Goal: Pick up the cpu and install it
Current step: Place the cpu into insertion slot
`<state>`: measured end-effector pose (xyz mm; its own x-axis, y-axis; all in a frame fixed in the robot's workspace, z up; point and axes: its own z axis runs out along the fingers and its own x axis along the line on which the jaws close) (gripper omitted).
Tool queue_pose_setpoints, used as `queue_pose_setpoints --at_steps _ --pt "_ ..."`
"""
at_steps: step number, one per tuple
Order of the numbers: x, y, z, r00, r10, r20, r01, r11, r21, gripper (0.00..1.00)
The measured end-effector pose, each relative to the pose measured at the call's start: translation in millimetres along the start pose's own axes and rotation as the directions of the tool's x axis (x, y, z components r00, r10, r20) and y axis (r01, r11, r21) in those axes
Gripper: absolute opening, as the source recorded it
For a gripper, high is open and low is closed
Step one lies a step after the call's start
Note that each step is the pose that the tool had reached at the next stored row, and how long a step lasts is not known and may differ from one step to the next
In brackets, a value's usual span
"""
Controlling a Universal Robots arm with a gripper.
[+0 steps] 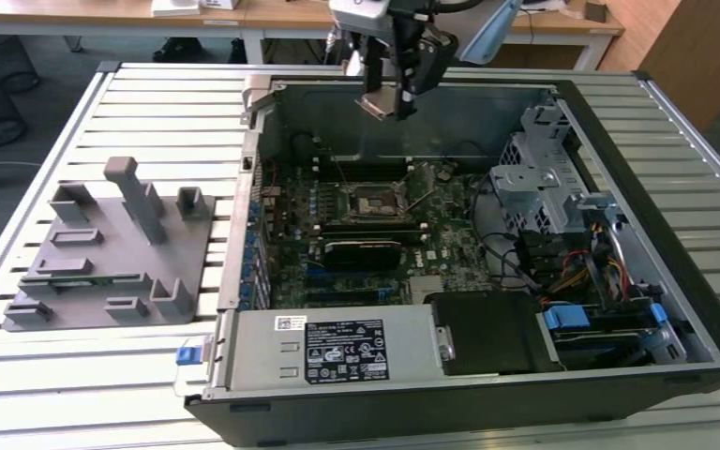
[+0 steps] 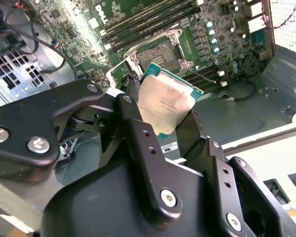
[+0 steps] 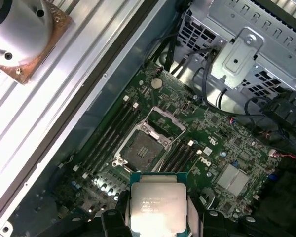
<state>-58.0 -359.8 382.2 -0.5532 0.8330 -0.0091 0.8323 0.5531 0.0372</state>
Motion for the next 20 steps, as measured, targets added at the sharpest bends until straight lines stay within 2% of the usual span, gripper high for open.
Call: queue_pose_setpoints --at_steps 5,12,15,20 --pt "0.3 0.1 1.5 0.9976 0.070 0.0026 -0.070 0.9976 0.0004 0.54" --pt "1.2 0.6 4.4 0.9876 0.157 0.0059 -0.157 0.9876 0.0009 0.54" --pt "1.5 0.7 5.8 0.9810 0.194 0.0073 -0.194 0.9810 0.0009 0.54" --pt "2.0 0.9 8.9 0.9650 0.262 0.0101 -0.262 0.9651 0.0010 0.54"
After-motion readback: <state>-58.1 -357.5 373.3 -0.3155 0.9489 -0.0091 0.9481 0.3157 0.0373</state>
